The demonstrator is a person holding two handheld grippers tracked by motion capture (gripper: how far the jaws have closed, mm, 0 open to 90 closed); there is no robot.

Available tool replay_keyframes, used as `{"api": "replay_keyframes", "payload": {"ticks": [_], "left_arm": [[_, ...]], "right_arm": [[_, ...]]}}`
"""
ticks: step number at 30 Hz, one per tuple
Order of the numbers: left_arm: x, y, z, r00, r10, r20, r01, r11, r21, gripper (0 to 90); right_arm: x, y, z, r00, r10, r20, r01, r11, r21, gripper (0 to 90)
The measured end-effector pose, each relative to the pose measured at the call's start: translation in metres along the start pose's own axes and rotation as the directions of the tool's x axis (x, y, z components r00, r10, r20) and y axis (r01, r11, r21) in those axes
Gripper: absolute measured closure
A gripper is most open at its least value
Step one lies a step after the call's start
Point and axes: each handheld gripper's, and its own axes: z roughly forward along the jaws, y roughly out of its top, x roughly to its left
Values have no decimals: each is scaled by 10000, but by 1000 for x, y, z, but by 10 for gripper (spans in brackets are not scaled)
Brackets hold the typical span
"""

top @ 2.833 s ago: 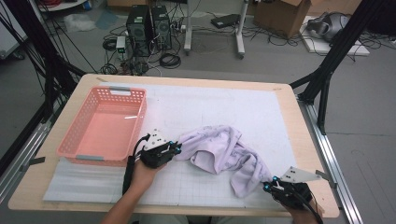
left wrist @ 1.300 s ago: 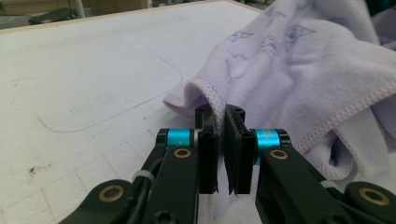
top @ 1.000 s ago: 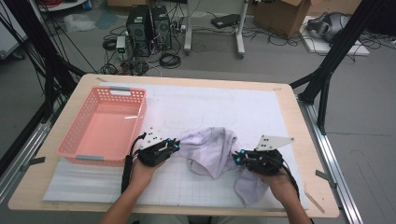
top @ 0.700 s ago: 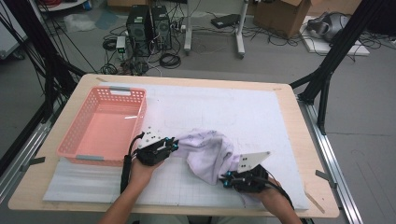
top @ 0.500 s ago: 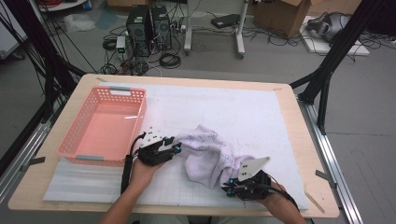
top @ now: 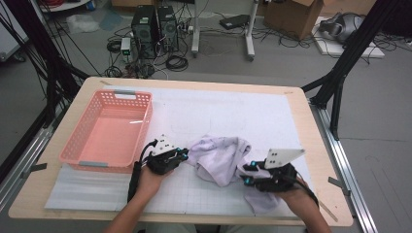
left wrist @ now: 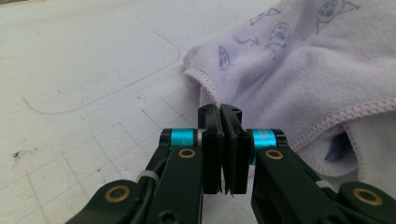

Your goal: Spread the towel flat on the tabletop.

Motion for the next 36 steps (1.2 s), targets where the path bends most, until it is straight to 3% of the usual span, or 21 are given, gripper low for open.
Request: {"api": "replay_keyframes", "payload": {"ticks": [1, 4, 8, 13, 16, 19, 22, 25, 29, 30, 31, 32, 33, 36], "left_arm": [[0, 0, 0, 10000, 18, -3, -18, 10000, -11, 866], [0, 0, -1, 10000, 28, -8, -28, 10000, -26, 866], [0, 0, -1, 10000, 2, 21, -2, 10000, -73, 866], [0, 0, -1, 9999, 53, 119, -52, 10000, -85, 867], [-1, 0, -1, 9997, 90, 209, -88, 9999, -94, 870], [-1, 0, -1, 9997, 80, 234, -78, 9999, -89, 869], [0, 0, -1, 9998, -23, 209, 27, 9998, -192, 870], [0, 0, -1, 9997, -17, 224, 22, 9998, -201, 869], [0, 0, -1, 9998, -32, 212, 38, 9996, -292, 869], [0, 0, -1, 9998, -32, 212, 38, 9996, -292, 868], [1, 0, -2, 9998, -27, 179, 33, 9994, -339, 868], [1, 0, -2, 9998, -27, 179, 33, 9994, -339, 868], [0, 1, -2, 9999, -94, 143, 99, 9991, -410, 868], [1, 1, -3, 9999, -83, 118, 88, 9991, -416, 868]], "right_arm": [[-16, 4, -6, 9985, 141, 526, -122, 9992, -378, 623], [-42, 8, -9, 9920, 541, 1138, -445, 9954, -852, 634], [-79, 11, -3, 9696, 1310, 2069, -1122, 9886, -1001, 639], [-109, 8, 22, 9335, 1976, 2994, -1948, 9800, -392, 702], [-120, 3, 43, 9313, 1898, 3110, -2128, 9762, 414, 737], [-128, -2, 66, 9411, 2135, 2623, -2431, 9662, 861, 737], [-128, -4, 89, 9608, 2196, 1691, -2419, 9622, 1250, 681], [-123, -2, 107, 9665, 2495, 597, -2554, 9579, 1311, 631], [-113, 3, 123, 9523, 2928, -857, -2823, 9522, 1165, 556], [-113, 3, 123, 9523, 2928, -857, -2823, 9522, 1165, 556], [-105, 6, 131, 9410, 3013, -1542, -2834, 9504, 1281, 506], [-105, 6, 131, 9410, 3013, -1542, -2834, 9504, 1281, 506], [-96, 10, 139, 9385, 2930, -1829, -2684, 9519, 1476, 441], [-87, 14, 148, 9405, 2709, -2052, -2387, 9564, 1684, 457]]}}
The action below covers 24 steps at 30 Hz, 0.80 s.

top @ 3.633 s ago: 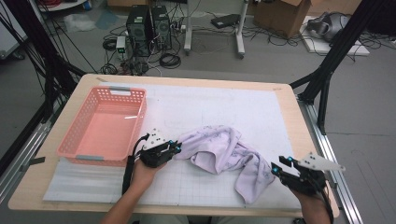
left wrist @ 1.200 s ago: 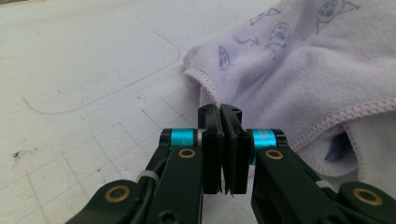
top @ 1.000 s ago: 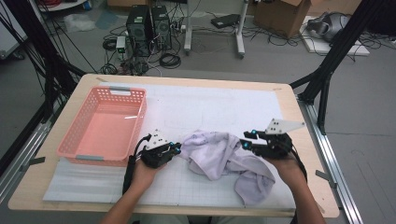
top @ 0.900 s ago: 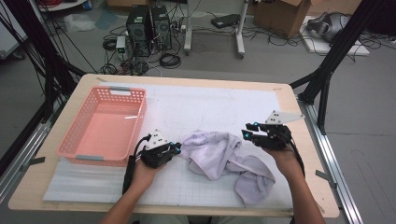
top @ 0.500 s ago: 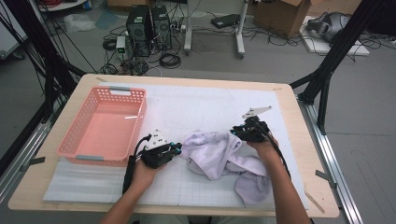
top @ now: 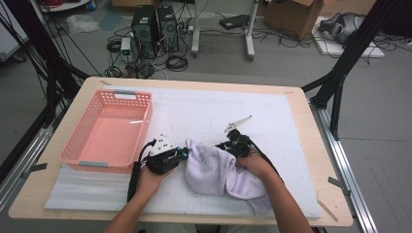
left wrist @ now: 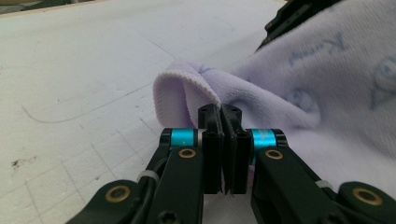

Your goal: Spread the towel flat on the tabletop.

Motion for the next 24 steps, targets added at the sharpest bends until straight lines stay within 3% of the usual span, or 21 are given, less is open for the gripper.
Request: {"api": "replay_keyframes", "payload": {"ticks": [1, 2, 4, 6, 8, 11, 13, 14, 15, 16, 17, 18, 19, 20, 21, 22, 23, 24], "left_arm": [[0, 0, -1, 10000, -9, -54, 9, 10000, -44, 868], [0, 0, -1, 10000, -7, -76, 6, 10000, -73, 868], [1, 1, -2, 9999, -14, -114, 13, 9999, -148, 867], [1, 1, -3, 9999, -51, -156, 48, 9997, -230, 867], [2, 1, -4, 9998, -108, -195, 101, 9994, -336, 866], [3, 2, -6, 9995, -120, -276, 108, 9990, -428, 866], [4, 2, -6, 9994, -180, -301, 165, 9986, -494, 865], [4, 2, -6, 9994, -180, -301, 165, 9986, -494, 865], [4, 2, -6, 9994, -131, -317, 115, 9987, -505, 866], [4, 2, -6, 9994, -131, -317, 115, 9987, -505, 866], [3, 2, -6, 9993, -161, -329, 143, 9985, -527, 864], [3, 2, -6, 9993, -161, -329, 143, 9985, -527, 847], [3, 2, -6, 9992, -190, -358, 170, 9983, -561, 762], [4, 3, -5, 9975, -515, -494, 484, 9969, -623, 677], [4, 3, -5, 9975, -515, -494, 484, 9969, -623, 638], [4, 3, -6, 9969, -579, -532, 547, 9967, -596, 638], [4, 3, -6, 9968, -595, -532, 565, 9968, -562, 604], [4, 3, -6, 9968, -595, -532, 565, 9968, -562, 588]], "right_arm": [[8, 3, 6, 9995, -277, -165, 281, 9994, 198, 637], [11, 4, 9, 9975, -555, -428, 574, 9974, 436, 740], [19, 6, 11, 9950, -955, -308, 973, 9932, 635, 838], [22, 8, 7, 9931, -1144, -244, 1154, 9924, 420, 852], [24, 10, -4, 9936, -1125, 129, 1124, 9936, 77, 857], [27, 15, -30, 9858, -1182, 1195, 1282, 9886, -795, 861], [27, 17, -50, 9715, -984, 2157, 1281, 9834, -1284, 862], [27, 17, -50, 9715, -984, 2157, 1281, 9834, -1284, 862], [25, 19, -70, 9498, -622, 3066, 1235, 9750, -1847, 863], [25, 19, -70, 9498, -622, 3066, 1235, 9750, -1847, 863], [23, 20, -88, 9117, -330, 4095, 1308, 9682, -2131, 864], [23, 20, -88, 9117, -330, 4095, 1308, 9682, -2131, 864], [20, 23, -101, 8645, 25, 5027, 1290, 9654, -2267, 866], [18, 24, -106, 8384, 112, 5449, 1308, 9664, -2212, 866], [18, 24, -106, 8384, 112, 5449, 1308, 9664, -2212, 866], [15, 25, -110, 8173, 278, 5756, 1232, 9673, -2217, 866], [8, 28, -116, 7828, 511, 6201, 1095, 9698, -2181, 866], [8, 28, -116, 7828, 511, 6201, 1095, 9698, -2181, 866]]}}
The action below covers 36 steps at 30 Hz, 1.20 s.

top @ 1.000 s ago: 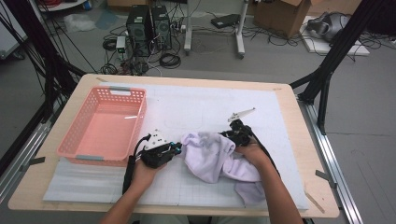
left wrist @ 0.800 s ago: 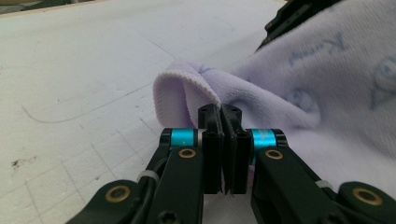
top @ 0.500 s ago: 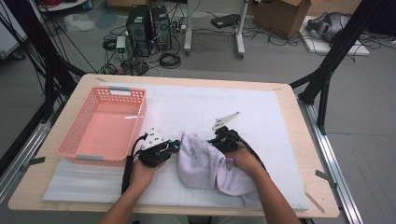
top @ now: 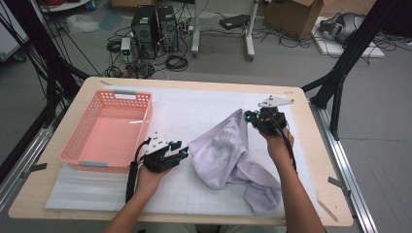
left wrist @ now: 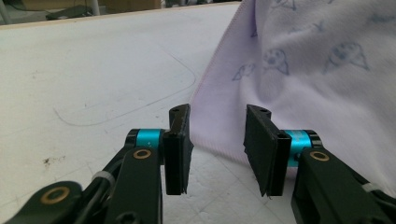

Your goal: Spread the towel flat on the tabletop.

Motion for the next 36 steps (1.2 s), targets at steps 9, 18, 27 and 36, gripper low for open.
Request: {"api": "replay_keyframes", "payload": {"ticks": [9, 18, 27, 36], "left_arm": [[-2, 0, 2, 9983, -144, 565, 144, 9999, 10, 497], [-17, 2, 11, 9800, -150, 1982, 97, 9996, 280, 508], [-56, 5, 39, 9526, 148, 3037, -386, 9966, 723, 495], [-67, 19, 62, 9736, 603, 2202, -901, 9877, 1279, 853]], "right_arm": [[-37, -13, 12, 9700, 985, 2223, -1176, 9903, 744, 861], [-27, -34, -16, 9834, 1134, 1417, -1165, 9931, 134, 659], [0, -71, -58, 9950, 654, 756, -649, 9978, -97, 595], [26, -108, -58, 9935, 1067, -384, -1029, 9905, 913, 515]]}}
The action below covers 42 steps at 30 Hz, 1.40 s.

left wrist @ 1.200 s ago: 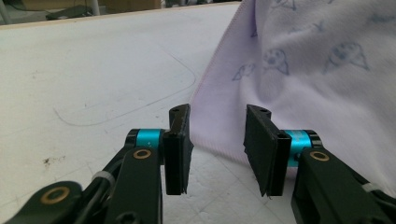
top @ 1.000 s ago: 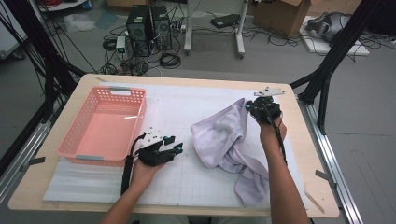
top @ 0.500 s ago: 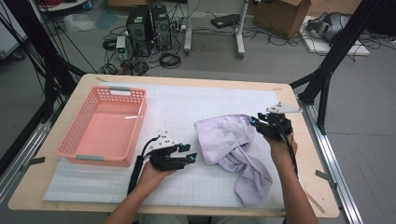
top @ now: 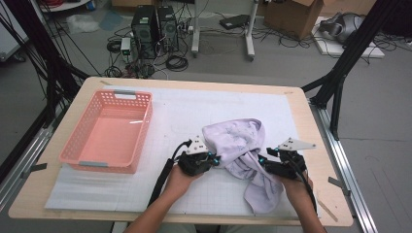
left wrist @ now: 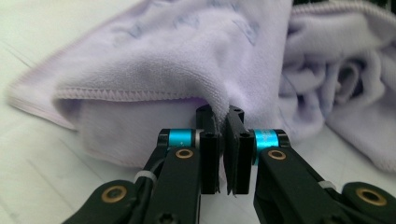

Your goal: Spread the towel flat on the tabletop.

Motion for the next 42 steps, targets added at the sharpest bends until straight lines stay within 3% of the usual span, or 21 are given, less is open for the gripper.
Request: {"api": "replay_keyframes", "payload": {"ticks": [4, 8, 9, 11, 13, 14, 18, 20, 22, 23, 27, 29, 32, 33, 36, 37, 38, 39, 40, 41, 42], "left_arm": [[16, 13, -11, 9981, 1, -610, -13, 9998, -195, 854], [41, 24, -24, 9913, -487, -1226, 421, 9975, -563, 854], [51, 26, -29, 9849, -767, -1552, 652, 9948, -776, 853], [57, 26, -30, 9824, -796, -1692, 690, 9953, -681, 854], [71, 25, -31, 9729, -1028, -2072, 929, 9940, -570, 854], [71, 25, -31, 9729, -1028, -2072, 929, 9940, -570, 853], [88, 24, -27, 9525, -1234, -2784, 1125, 9921, -547, 853], [92, 23, -26, 9496, -1317, -2843, 1229, 9912, -486, 853], [100, 23, -25, 9366, -1438, -3195, 1323, 9895, -574, 853], [100, 23, -25, 9366, -1438, -3195, 1323, 9895, -574, 853], [109, 20, -26, 9226, -1687, -3470, 1524, 9856, -739, 852], [108, 18, -23, 9276, -1740, -3306, 1605, 9847, -679, 831], [105, 20, -22, 9286, -1858, -3211, 1684, 9823, -815, 595], [101, 22, -24, 9360, -1778, -3037, 1573, 9833, -911, 554], [93, 26, -27, 9513, -1598, -2635, 1408, 9860, -896, 474], [93, 26, -27, 9513, -1598, -2635, 1408, 9860, -896, 459], [90, 26, -28, 9566, -1438, -2533, 1250, 9882, -889, 464], [82, 26, -30, 9675, -1237, -2204, 1075, 9906, -843, 467], [82, 26, -30, 9675, -1237, -2204, 1075, 9906, -843, 482], [75, 27, -30, 9813, -955, -1669, 885, 9949, -489, 503], [75, 27, -30, 9813, -955, -1669, 885, 9949, -489, 534]], "right_arm": [[9, -8, 13, 9984, 120, -560, -101, 9993, 352, 515], [12, -10, 22, 9955, 247, -917, -174, 9966, 802, 584], [15, -12, 26, 9927, 240, -1181, -85, 9915, 1297, 713], [17, -12, 25, 9881, 356, -1496, -155, 9909, 1339, 838], [22, -14, 21, 9866, 155, -1621, 69, 9906, 1367, 858], [22, -14, 21, 9866, 155, -1621, 69, 9906, 1367, 858], [37, -22, 2, 9765, -373, -2123, 696, 9867, 1467, 865], [44, -27, -7, 9719, -532, -2293, 892, 9847, 1496, 865], [51, -31, -17, 9673, -652, -2451, 1047, 9829, 1517, 866], [53, -33, -23, 9654, -684, -2516, 1096, 9820, 1536, 866], [60, -40, -43, 9582, -921, -2707, 1406, 9761, 1656, 859], [56, -39, -50, 9662, -817, -2447, 1216, 9807, 1530, 776], [38, -31, -60, 9934, -414, -1072, 543, 9913, 1201, 676], [31, -28, -63, 9971, -324, -684, 399, 9930, 1111, 662], [14, -17, -61, 9997, -193, -153, 200, 9985, 508, 621], [10, -13, -58, 9997, -205, -102, 208, 9993, 318, 612], [6, -9, -55, 9996, -254, -148, 256, 9996, 153, 606], [2, -6, -51, 9996, -274, 52, 274, 9996, 23, 600], [-2, -2, -47, 9989, -289, 367, 287, 9996, 51, 607], [-6, 1, -43, 9963, -406, 761, 386, 9989, 280, 611], [-10, 4, -39, 9916, -511, 1186, 444, 9973, 580, 614]]}}
